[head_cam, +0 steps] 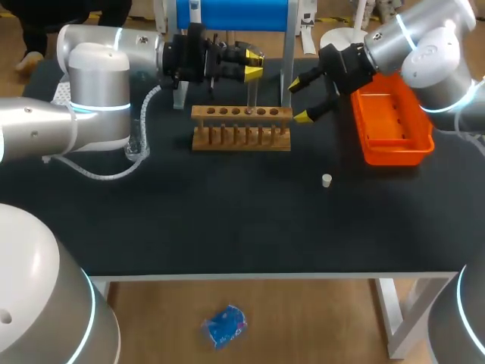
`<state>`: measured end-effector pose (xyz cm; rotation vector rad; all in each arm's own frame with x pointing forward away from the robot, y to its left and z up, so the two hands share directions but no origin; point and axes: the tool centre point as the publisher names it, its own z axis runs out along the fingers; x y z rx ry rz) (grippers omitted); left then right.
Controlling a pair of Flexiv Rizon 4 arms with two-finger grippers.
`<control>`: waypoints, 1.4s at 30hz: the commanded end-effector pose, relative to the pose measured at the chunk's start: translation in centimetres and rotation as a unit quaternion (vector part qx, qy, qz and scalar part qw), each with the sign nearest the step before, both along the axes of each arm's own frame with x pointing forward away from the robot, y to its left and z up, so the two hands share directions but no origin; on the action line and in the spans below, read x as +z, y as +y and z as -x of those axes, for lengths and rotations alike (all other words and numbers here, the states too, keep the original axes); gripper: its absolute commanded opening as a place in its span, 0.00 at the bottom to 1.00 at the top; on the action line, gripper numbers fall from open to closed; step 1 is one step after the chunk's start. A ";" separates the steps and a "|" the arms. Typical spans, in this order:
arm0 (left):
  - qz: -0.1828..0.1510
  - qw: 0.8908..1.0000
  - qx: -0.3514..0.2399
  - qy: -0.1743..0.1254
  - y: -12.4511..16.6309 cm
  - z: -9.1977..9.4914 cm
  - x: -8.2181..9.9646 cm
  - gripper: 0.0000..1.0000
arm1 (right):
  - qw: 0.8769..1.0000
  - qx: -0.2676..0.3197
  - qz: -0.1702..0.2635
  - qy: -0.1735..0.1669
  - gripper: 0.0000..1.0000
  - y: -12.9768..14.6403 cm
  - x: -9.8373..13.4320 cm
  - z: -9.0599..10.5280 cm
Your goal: Invert the test tube, pick up the pipette, mount the tip to pipette, aspirate from beaker and dispense into the tube, eject the tip, return the pipette, and cap with the stopper.
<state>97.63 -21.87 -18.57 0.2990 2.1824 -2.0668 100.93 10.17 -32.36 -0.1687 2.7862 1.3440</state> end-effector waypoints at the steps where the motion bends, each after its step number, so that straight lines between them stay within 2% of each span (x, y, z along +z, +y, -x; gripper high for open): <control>1: 0.001 1.000 -0.006 -0.002 0.1 -0.8 -0.5 0.00 | 1.000 0.001 0.000 0.000 1.00 -0.1 0.0 -0.1; 19: 0.004 1.000 0.004 -0.005 0.6 -2.3 -2.0 0.00 | 1.000 0.001 0.000 0.000 1.00 -0.1 0.0 -0.1; 22: -0.002 1.000 0.004 -0.008 0.6 -2.4 -2.1 0.00 | 1.000 0.001 0.000 0.000 1.00 -0.1 0.0 -0.1; 24: -0.019 1.000 0.006 -0.015 0.6 -2.6 -2.2 0.00 | 1.000 0.001 0.000 0.000 1.00 -0.1 0.0 -0.1; 42: -0.008 1.000 0.011 -0.013 0.6 -2.9 -3.3 0.00 | 1.000 0.001 0.000 0.000 1.00 -0.1 0.0 -0.1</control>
